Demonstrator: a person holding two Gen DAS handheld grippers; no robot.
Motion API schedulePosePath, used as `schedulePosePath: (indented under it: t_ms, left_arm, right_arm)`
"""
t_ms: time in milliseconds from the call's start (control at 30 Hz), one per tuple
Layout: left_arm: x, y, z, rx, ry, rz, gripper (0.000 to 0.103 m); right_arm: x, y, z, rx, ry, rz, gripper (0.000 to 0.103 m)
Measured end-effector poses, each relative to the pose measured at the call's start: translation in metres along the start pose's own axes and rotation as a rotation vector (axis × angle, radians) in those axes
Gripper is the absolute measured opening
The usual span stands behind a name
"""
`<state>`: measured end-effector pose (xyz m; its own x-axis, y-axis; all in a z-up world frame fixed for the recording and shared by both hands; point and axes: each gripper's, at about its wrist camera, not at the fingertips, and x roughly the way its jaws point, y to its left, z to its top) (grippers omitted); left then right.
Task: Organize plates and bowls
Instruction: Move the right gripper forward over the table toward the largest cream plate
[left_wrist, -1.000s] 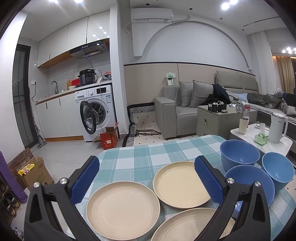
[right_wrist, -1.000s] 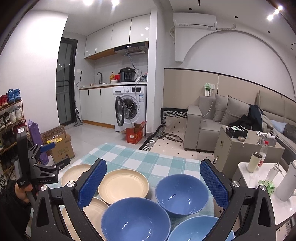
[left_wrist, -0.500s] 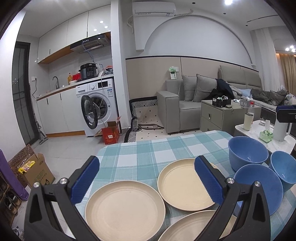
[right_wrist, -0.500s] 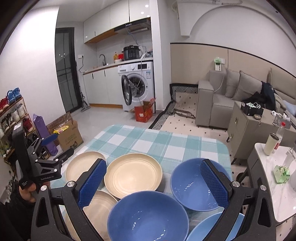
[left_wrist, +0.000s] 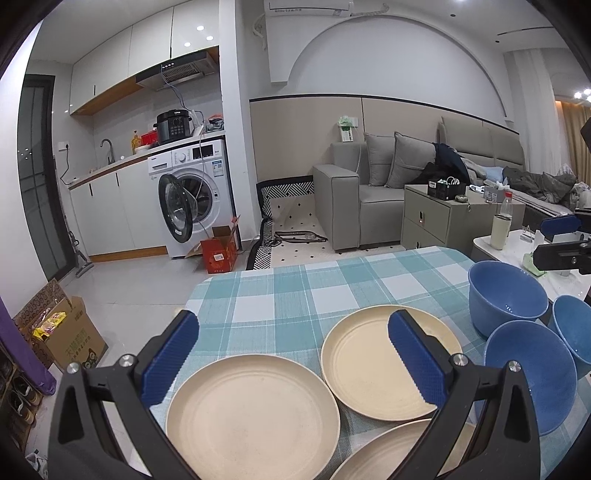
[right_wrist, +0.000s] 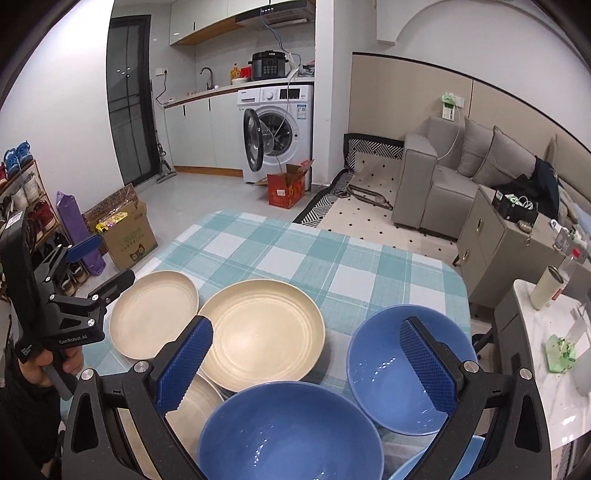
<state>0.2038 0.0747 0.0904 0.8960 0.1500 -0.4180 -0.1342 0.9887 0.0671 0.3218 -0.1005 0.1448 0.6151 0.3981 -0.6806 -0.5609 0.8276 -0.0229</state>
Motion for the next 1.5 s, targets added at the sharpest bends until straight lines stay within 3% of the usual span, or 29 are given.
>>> schedulePosePath:
  t_ms: [367,867,1500]
  left_arm:
    - [0.026,-0.003,0.0,0.035,0.045,-0.001,0.103]
    - [0.056,-0.004,-0.004,0.05,0.131,-0.033,0.103]
    - [0.095,-0.015,-0.011,0.078,0.254,-0.089,0.103]
  right_arm:
    - [0.026,-0.005,0.009,0.031,0.069,0.013,0.103]
    - [0.076,0.004,0.007,0.027,0.222,0.098,0.103]
    - [0.118,0.001,0.006,0.05,0.315,0.114,0.102]
